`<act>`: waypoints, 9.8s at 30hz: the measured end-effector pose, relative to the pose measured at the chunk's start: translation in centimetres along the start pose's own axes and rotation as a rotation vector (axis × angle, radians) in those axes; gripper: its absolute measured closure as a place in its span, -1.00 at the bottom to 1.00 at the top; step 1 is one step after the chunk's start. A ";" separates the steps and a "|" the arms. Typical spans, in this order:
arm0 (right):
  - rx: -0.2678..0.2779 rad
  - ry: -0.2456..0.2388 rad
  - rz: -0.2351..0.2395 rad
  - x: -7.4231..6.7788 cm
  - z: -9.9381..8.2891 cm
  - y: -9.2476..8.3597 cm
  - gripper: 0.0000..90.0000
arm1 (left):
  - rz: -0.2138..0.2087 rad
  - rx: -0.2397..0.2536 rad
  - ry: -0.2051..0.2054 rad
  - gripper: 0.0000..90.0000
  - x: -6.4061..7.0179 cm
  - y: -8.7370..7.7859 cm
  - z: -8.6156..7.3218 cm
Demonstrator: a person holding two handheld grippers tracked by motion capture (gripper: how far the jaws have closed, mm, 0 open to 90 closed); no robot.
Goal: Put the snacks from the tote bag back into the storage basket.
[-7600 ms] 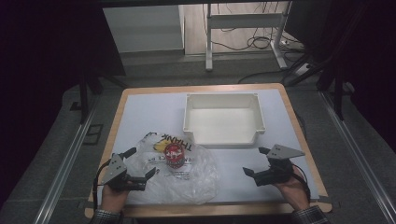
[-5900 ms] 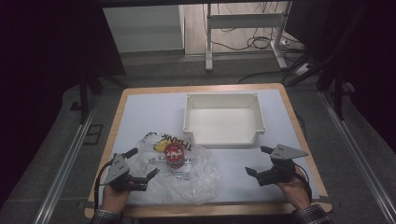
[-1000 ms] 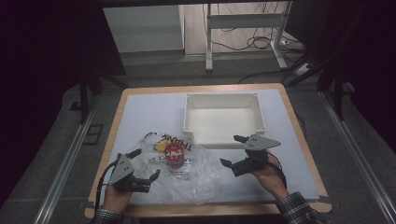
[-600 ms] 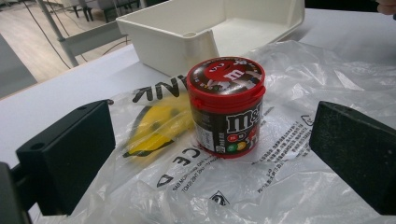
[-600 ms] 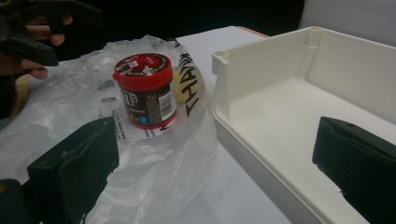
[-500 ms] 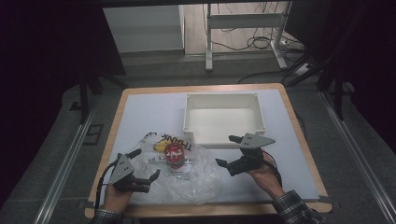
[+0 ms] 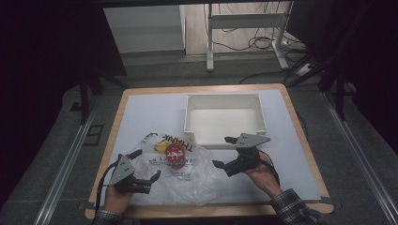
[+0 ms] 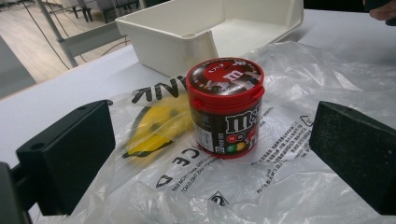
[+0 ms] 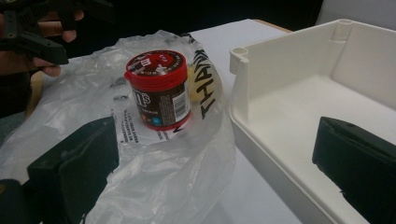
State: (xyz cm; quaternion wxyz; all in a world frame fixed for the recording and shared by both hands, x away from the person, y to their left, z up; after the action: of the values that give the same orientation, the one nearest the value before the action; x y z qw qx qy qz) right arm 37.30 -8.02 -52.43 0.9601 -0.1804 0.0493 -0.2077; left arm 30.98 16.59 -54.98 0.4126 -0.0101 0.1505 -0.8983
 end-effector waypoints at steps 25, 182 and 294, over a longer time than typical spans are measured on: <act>-0.064 -0.005 0.040 -0.6 0.1 1.5 -0.98 | -0.001 -0.008 0.016 -1.00 0.1 0.1 -0.1; -0.463 -0.080 0.184 -4.5 -1.5 14.5 -0.46 | 0.012 -0.044 0.094 -1.00 0.5 0.1 -0.2; -0.411 -0.164 0.177 -3.6 3.6 8.4 -0.43 | 0.011 -0.097 0.188 -1.00 1.2 0.6 -0.7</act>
State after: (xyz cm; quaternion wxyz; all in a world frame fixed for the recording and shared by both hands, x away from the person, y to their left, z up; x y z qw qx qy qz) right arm 37.79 1.77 -52.13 0.9185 -0.3833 0.0280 -0.0932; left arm 30.52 15.50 -55.99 0.4006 0.0551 0.2318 -0.8847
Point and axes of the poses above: each handheld gripper's, and its own axes: y roughly forward along the jaws, z roughly out of its top, x roughly to its right, the point moved 10 cm from there along y, roughly forward along the jaws, and after that the axes turned 3 degrees about x, right-handed, at the moved point
